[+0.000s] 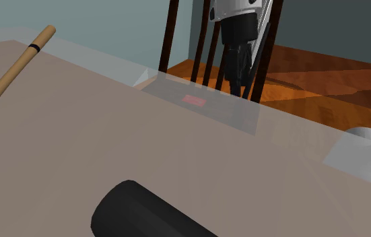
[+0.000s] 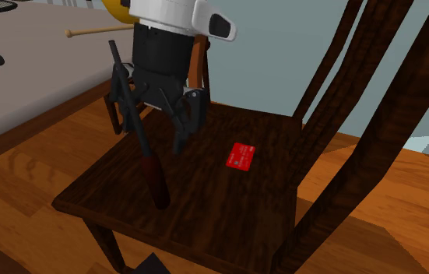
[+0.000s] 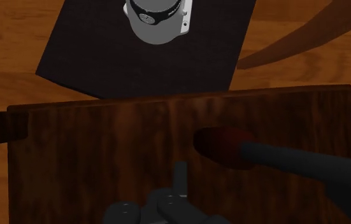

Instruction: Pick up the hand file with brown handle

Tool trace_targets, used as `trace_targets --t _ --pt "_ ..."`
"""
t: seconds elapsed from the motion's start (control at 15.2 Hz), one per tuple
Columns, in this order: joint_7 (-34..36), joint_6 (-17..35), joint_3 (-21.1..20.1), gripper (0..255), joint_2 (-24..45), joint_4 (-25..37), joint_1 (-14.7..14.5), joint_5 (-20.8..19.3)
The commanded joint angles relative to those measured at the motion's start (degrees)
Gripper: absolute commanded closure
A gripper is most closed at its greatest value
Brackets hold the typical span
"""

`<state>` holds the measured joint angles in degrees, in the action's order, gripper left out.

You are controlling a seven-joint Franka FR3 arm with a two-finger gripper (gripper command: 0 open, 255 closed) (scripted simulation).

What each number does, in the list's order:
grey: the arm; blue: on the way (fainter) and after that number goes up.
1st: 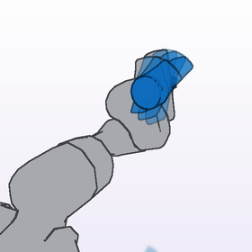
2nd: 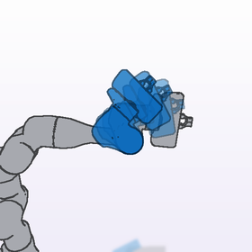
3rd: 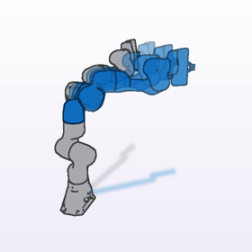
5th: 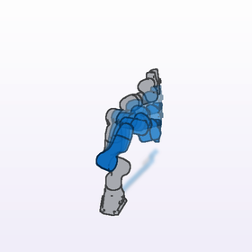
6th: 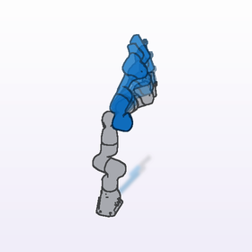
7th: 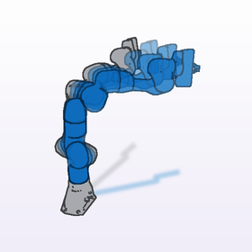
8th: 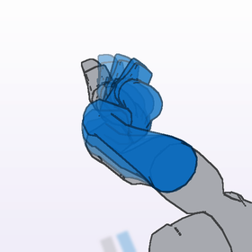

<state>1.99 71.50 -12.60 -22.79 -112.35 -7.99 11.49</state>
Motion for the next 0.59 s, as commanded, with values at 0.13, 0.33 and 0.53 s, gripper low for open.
trace_targets --t 0.13,0.33,0.53 --pt "-0.5 3.4 -0.3 0 -0.6 -4.1 -0.1 0.1" --pt "-0.5 3.4 -0.3 255 -0.6 -4.1 -0.1 0.1" --pt "-0.4 3.4 -0.3 255 -0.6 -4.1 -0.1 0.1"
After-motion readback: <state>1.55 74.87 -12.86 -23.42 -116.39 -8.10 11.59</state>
